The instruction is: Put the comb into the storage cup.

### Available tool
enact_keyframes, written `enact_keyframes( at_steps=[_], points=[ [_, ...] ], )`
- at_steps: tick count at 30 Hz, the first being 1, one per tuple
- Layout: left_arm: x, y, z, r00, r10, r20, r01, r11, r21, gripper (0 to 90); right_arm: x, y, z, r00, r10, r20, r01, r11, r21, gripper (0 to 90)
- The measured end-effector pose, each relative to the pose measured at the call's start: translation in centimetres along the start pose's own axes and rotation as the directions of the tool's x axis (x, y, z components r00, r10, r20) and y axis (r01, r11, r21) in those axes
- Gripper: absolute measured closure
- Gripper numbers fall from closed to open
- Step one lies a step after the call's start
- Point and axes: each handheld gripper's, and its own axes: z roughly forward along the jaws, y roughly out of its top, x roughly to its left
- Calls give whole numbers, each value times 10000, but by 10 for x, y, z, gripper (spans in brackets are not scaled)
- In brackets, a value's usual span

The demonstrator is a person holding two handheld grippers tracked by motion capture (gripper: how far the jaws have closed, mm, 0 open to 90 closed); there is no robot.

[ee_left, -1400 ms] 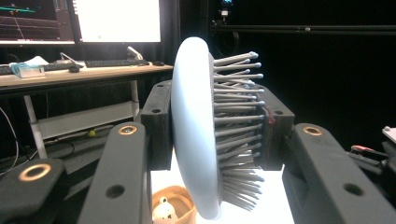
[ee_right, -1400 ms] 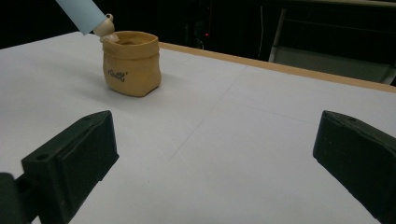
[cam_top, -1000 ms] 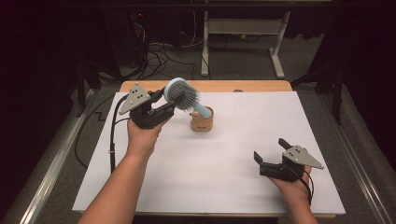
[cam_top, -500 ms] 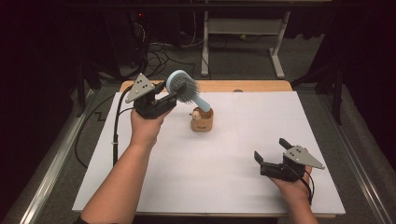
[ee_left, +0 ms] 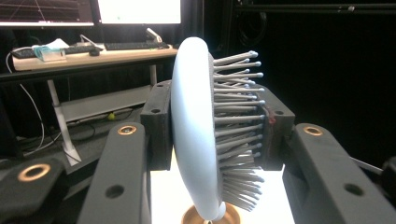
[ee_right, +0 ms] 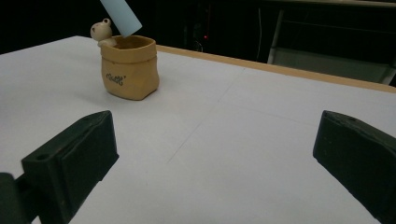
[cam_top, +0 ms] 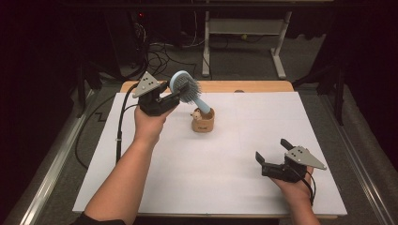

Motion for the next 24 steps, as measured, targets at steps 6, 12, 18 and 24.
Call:
enact_keyframes(
  at_steps=[6, 12, 18, 24],
  points=[
    [2, -2, 4, 10000, 5, -7, -5, 9999, 159, 571, 0, 0, 0, 10000, 21, 20, -21, 10000, 6, 1],
    [4, -5, 7, 10000, -81, -55, 83, 9995, 292, 571, -1, 0, 0, 10000, 29, 15, -29, 10000, -2, 1],
    [5, -7, 11, 10000, -90, -13, 91, 9993, 356, 571, -1, 0, 0, 10000, 53, 20, -53, 10000, -2, 1],
    [6, -10, 15, 9999, -110, -118, 116, 9986, 513, 570, -1, 0, 1, 10000, 63, 50, -63, 10000, 27, 1]
  ],
)
